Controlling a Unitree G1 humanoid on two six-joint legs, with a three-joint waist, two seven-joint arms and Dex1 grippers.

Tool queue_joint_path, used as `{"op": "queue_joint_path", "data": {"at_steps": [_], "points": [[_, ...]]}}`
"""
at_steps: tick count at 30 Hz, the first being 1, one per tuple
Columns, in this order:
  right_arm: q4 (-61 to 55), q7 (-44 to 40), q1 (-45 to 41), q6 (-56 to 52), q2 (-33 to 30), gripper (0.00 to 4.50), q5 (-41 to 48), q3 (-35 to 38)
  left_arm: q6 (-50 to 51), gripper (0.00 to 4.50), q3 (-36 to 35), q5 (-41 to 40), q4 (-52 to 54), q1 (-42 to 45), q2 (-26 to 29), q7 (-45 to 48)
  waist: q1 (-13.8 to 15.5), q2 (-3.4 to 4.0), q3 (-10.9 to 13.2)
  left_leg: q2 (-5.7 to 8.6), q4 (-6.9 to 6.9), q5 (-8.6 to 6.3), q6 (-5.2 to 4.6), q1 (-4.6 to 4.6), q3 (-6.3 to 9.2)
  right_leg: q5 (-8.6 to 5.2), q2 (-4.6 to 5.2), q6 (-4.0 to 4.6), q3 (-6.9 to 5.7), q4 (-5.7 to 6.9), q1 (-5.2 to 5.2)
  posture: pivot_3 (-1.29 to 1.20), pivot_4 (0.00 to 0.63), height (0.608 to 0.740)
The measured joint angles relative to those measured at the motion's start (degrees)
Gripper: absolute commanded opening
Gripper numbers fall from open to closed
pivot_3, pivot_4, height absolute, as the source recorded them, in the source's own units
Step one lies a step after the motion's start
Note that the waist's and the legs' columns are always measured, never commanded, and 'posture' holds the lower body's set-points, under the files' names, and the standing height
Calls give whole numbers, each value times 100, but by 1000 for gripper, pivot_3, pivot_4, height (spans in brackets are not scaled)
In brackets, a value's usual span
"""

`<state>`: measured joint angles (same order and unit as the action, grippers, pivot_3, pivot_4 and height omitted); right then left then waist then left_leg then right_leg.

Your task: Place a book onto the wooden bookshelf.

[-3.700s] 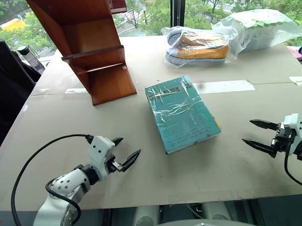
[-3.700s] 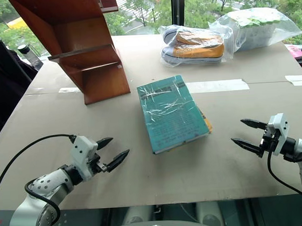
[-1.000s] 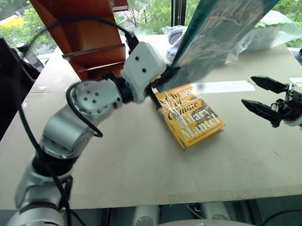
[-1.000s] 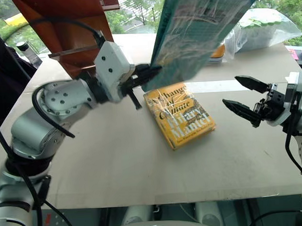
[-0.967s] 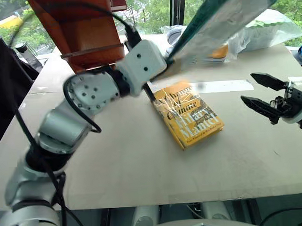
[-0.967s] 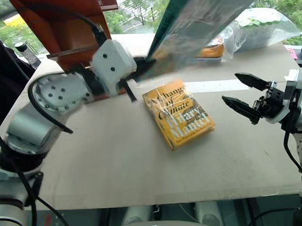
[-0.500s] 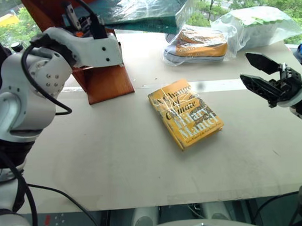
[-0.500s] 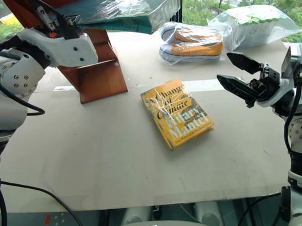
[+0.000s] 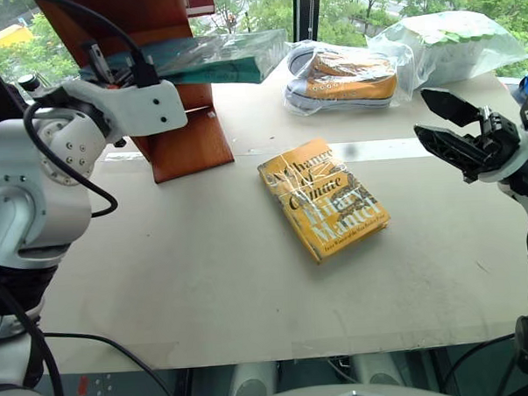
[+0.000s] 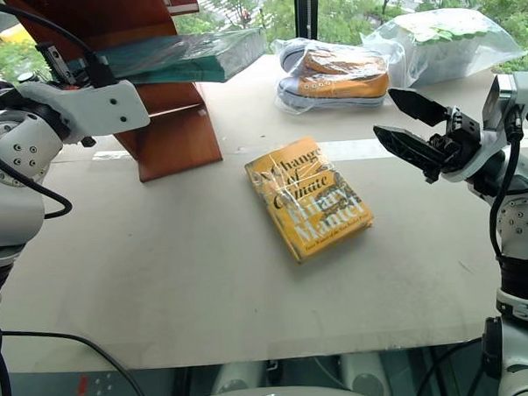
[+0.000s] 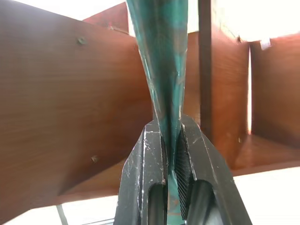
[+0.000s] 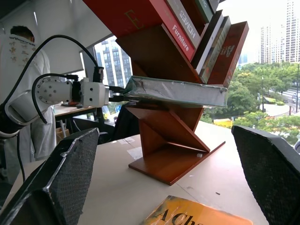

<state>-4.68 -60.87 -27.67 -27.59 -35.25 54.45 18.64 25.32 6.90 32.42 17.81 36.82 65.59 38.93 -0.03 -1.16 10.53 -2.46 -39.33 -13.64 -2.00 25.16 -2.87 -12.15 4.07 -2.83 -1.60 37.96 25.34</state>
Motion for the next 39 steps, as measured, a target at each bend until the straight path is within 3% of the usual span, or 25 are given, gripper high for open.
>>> {"op": "queue_joint_path", "data": {"at_steps": [6,10,13,17,21,39], "points": [[-60,18,106,41,23,4500,-22,1,198,86,2,510,-28,-103,-24,29,4,0,0,0,-1,0,0,-1,2,0,-1,0,-1,4,0,0,150,693],[-109,58,144,50,67,4500,-33,2,546,86,2,645,-52,-134,-318,114,8,0,0,0,-4,0,0,-1,1,0,-1,-1,0,5,0,0,150,693],[-110,78,154,61,68,4500,-45,5,668,1039,2,735,-20,-153,-374,203,11,0,0,0,-4,0,0,-1,1,1,0,0,0,5,0,0,150,693],[-110,83,165,89,69,4500,-49,10,885,2950,0,843,37,-174,-461,342,4,0,0,0,-4,0,0,-1,4,1,-2,0,-1,8,0,0,150,693],[-110,76,168,126,69,4500,-69,10,1048,4479,0,867,215,-251,-558,467,7,-1,-1,0,-7,0,0,-1,3,1,-1,0,0,8,-1,0,150,693],[-45,-8,164,147,72,4500,-184,2,1618,4479,-452,946,1247,-563,-1127,633,20,-1,-1,0,-13,1,0,-3,7,1,-2,1,0,15,-2,0,150,693]]}}
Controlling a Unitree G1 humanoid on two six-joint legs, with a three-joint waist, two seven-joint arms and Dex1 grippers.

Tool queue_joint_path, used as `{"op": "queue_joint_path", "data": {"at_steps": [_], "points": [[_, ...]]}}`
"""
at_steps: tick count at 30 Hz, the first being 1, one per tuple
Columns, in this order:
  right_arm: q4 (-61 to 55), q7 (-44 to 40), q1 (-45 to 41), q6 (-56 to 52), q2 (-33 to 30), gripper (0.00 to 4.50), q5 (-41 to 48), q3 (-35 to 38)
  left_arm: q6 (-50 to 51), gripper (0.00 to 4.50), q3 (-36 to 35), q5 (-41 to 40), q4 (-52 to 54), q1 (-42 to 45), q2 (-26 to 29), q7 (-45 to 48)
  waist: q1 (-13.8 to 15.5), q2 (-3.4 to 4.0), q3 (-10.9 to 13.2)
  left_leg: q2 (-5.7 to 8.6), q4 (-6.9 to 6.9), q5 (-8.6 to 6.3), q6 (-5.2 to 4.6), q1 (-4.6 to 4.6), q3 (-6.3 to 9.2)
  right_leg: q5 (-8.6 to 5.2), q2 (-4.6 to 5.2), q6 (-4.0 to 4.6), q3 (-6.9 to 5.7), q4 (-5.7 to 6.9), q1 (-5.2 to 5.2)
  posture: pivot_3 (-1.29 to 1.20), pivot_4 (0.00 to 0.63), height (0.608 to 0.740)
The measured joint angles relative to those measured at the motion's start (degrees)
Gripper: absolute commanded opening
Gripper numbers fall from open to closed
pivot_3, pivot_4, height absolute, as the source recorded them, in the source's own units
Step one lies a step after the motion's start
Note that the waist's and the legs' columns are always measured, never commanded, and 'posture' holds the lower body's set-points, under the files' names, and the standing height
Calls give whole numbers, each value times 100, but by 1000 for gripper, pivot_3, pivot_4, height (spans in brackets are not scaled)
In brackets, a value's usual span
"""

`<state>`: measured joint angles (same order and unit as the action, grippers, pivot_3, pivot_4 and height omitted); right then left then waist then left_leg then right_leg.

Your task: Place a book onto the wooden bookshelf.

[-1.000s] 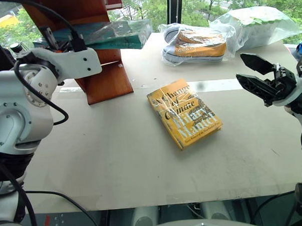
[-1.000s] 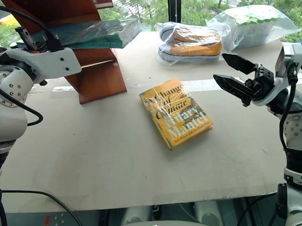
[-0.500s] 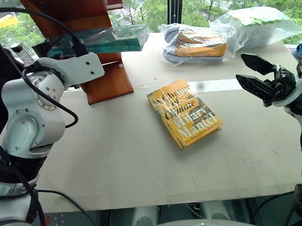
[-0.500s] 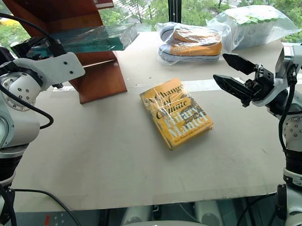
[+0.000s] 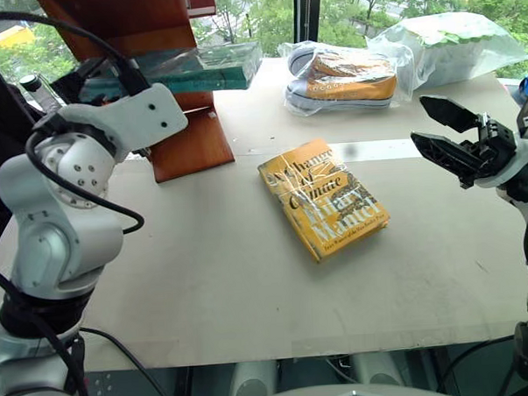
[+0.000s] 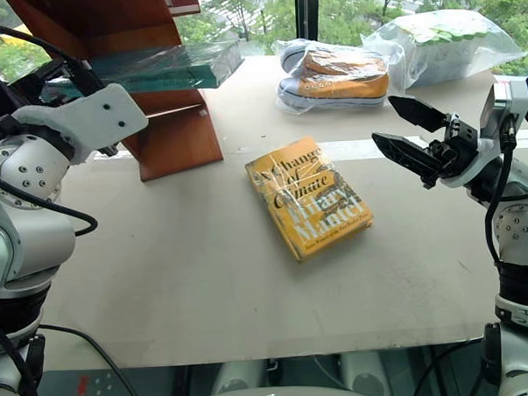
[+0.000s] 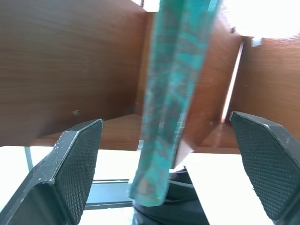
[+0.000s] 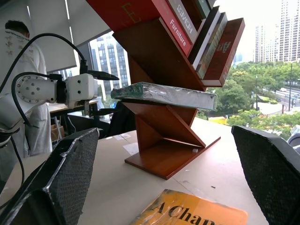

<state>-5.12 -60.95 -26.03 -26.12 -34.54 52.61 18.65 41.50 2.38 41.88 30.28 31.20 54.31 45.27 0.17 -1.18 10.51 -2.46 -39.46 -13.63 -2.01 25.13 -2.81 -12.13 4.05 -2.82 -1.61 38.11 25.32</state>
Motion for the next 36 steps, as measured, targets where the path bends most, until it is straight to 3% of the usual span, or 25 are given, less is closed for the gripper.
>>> {"op": "queue_joint_path", "data": {"at_steps": [9,14,15,17,20,25,36], "points": [[-91,51,50,1,-1,4500,-19,19,-504,4479,568,126,-663,636,-402,-236,62,-1,0,1,-5,0,0,-5,0,0,0,0,0,1,-9,0,150,693],[-272,156,248,3,4,4500,-14,61,-768,2959,811,330,-1343,1091,-466,-389,54,-1,-1,0,-5,0,0,-5,0,1,0,0,-1,2,-9,0,150,693],[-296,175,255,4,4,4500,-14,66,-820,2266,863,369,-1440,1201,-466,-380,52,-2,-1,1,-5,0,0,-5,0,1,0,0,-1,2,-9,0,150,693],[-301,195,255,8,4,4500,-14,72,-909,1568,949,378,-1576,1340,-463,-263,52,-1,-1,1,-6,0,0,-7,-1,1,0,0,0,2,-10,0,150,693],[-300,204,256,12,4,4500,-15,74,-1027,78,998,380,-1774,1364,-469,-159,47,-1,-1,0,-6,0,0,-7,0,1,-1,0,-1,4,-9,0,150,693],[-300,205,258,64,115,4500,-37,55,-775,78,1001,533,-1832,1617,-909,-163,58,-1,-2,1,-11,0,0,-6,0,1,0,0,-1,6,-11,0,150,693],[-256,168,179,180,129,4500,-79,22,-391,78,1123,1160,-1775,1625,-1264,-103,55,-1,-2,1,-11,0,0,-7,0,1,0,0,0,7,-11,0,150,693]]}}
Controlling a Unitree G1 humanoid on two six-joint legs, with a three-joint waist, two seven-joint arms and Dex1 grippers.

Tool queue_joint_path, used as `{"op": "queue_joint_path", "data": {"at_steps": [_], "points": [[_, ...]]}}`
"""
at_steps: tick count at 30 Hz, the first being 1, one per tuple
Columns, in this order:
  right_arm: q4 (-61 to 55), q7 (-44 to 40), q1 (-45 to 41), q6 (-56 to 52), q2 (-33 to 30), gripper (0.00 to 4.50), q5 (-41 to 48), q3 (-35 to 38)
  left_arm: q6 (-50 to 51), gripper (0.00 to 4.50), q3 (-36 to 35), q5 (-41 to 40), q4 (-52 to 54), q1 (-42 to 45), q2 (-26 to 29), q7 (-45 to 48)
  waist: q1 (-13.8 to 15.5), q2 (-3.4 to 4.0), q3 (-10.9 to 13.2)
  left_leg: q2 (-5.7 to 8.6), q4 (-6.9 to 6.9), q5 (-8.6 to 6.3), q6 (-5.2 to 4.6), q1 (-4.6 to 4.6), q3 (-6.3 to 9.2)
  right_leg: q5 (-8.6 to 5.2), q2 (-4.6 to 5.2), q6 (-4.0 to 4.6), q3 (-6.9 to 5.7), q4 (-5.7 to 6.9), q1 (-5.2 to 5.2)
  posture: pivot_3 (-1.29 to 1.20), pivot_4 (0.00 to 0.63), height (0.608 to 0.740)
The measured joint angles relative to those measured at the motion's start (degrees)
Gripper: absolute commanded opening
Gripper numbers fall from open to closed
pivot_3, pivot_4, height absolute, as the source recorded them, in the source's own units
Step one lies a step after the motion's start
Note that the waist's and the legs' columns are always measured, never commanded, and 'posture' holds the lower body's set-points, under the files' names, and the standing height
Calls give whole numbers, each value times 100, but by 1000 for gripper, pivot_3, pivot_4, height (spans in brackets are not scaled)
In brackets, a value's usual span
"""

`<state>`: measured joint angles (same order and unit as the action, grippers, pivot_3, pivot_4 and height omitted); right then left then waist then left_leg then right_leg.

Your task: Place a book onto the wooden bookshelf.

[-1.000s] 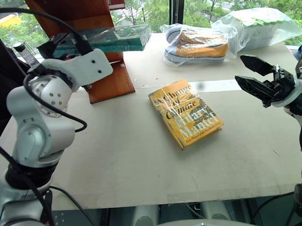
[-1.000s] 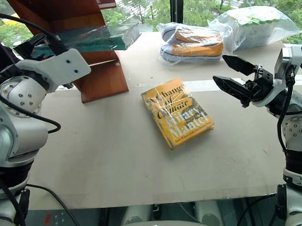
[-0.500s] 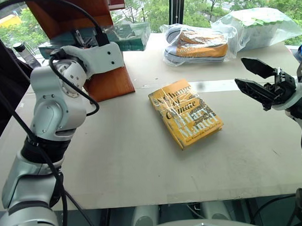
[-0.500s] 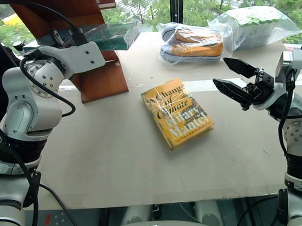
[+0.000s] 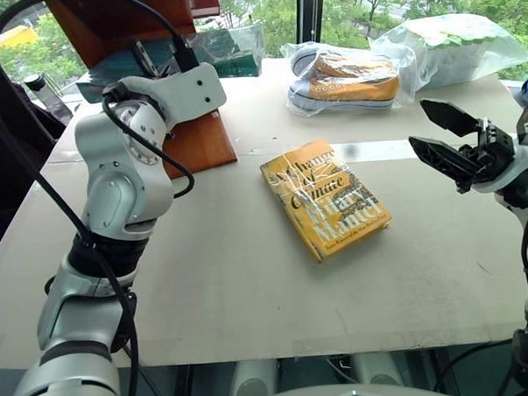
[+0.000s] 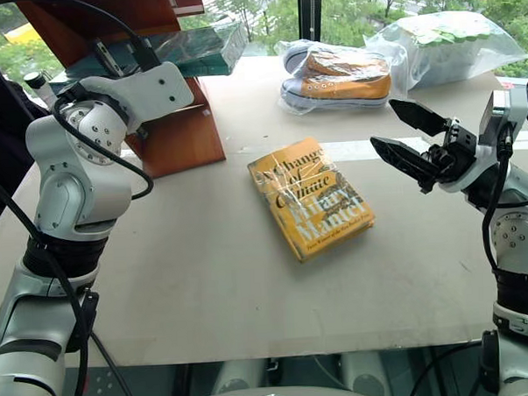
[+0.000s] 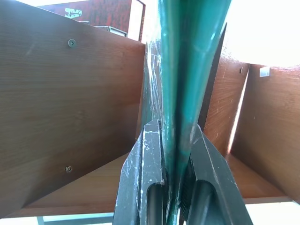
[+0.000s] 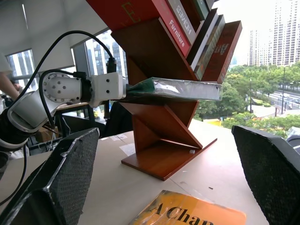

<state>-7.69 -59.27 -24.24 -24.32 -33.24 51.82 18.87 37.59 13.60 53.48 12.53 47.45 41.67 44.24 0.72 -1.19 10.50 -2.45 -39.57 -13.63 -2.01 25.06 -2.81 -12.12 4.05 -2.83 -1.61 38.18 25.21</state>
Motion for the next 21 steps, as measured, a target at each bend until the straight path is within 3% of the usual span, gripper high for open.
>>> {"op": "queue_joint_path", "data": {"at_steps": [4,5,8,12,14,21], "points": [[30,-21,-6,30,55,4500,-39,-20,229,78,155,525,24,5,-48,219,-7,0,0,0,0,0,0,0,-1,0,0,0,0,0,1,0,150,693],[33,-21,-6,50,59,4500,-58,-23,326,866,222,686,25,10,-70,354,-9,0,0,0,0,0,0,0,-1,0,0,0,0,0,1,0,150,693],[33,-25,-6,75,66,4500,-89,-25,451,1959,258,861,9,37,-146,489,-8,0,0,0,0,0,0,0,0,0,0,0,0,1,1,0,150,693],[34,-23,-6,78,88,4500,-96,-32,493,3776,256,1009,-88,179,-229,555,-3,0,0,0,-1,0,0,0,2,0,0,0,-1,3,0,0,150,693],[33,-21,-4,79,88,4500,-96,-32,553,4360,236,1053,-135,209,-364,536,-3,0,0,0,-1,0,0,0,2,0,0,0,-1,3,0,0,150,693],[-5,-11,39,79,88,4500,-94,-25,548,4360,31,931,-17,208,-683,427,-4,0,0,0,-3,0,0,0,3,0,0,0,0,6,0,0,150,693]]}}
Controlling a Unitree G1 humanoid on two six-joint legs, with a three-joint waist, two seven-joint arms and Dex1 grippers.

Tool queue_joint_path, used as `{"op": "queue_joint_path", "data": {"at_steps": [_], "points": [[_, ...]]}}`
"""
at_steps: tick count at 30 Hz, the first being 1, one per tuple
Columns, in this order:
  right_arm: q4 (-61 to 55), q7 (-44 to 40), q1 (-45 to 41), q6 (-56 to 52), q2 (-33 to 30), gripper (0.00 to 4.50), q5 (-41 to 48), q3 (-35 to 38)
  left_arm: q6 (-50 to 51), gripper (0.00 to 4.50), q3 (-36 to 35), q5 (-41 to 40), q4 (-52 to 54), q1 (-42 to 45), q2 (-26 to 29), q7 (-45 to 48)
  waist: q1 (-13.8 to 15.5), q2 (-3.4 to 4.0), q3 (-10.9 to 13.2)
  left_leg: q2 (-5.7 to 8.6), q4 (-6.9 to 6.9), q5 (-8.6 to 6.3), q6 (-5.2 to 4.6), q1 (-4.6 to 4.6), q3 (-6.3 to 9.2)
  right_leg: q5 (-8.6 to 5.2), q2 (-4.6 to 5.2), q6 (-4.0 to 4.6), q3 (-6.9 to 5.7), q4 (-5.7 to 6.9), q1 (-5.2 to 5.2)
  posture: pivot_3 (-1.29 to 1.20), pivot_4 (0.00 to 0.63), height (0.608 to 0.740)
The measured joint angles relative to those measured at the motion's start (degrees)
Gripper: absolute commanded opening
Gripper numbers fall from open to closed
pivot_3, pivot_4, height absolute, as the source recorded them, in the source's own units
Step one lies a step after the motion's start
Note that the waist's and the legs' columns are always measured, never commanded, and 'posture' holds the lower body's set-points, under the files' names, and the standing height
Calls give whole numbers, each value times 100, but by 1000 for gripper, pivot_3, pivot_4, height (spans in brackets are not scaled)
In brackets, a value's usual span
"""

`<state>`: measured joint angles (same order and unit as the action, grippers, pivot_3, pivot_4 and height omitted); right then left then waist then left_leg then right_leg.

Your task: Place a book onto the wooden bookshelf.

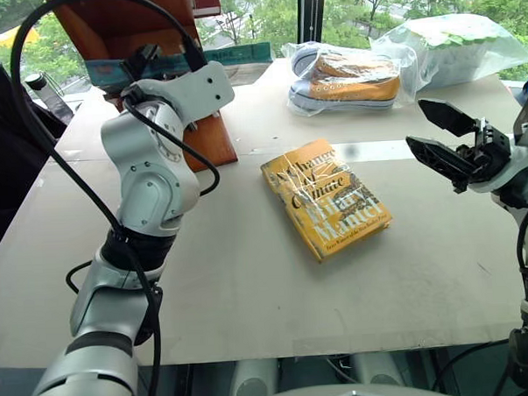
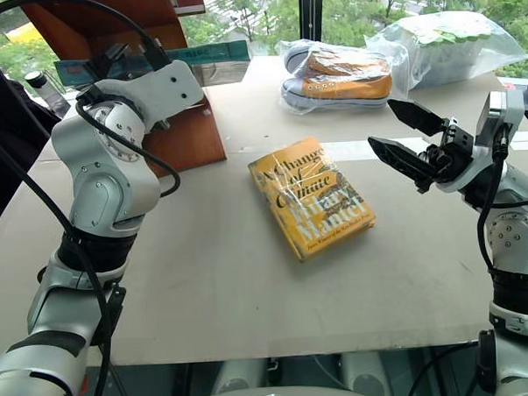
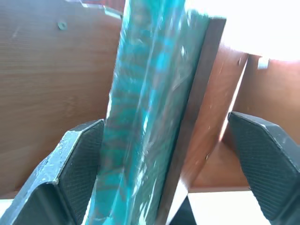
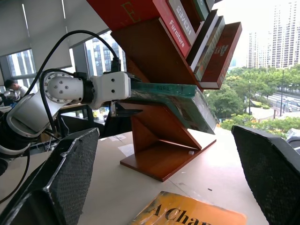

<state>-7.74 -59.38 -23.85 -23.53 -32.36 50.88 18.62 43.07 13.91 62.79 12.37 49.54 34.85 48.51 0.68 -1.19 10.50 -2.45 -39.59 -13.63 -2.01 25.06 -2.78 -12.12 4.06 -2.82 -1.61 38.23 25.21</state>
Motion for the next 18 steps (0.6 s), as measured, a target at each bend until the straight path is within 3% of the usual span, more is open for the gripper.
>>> {"op": "queue_joint_path", "data": {"at_steps": [13,18], "points": [[0,-50,72,-40,-58,4500,118,46,-70,4360,-731,-401,1013,-245,-208,-224,1,0,0,0,-21,0,0,0,3,0,1,0,1,20,-1,0,150,693],[10,-142,41,-120,-66,4500,217,48,30,4360,-1098,-1368,1640,-727,-1132,-270,3,3,-2,-1,-53,-1,-1,1,5,-1,3,0,1,42,-7,0,150,693]]}}
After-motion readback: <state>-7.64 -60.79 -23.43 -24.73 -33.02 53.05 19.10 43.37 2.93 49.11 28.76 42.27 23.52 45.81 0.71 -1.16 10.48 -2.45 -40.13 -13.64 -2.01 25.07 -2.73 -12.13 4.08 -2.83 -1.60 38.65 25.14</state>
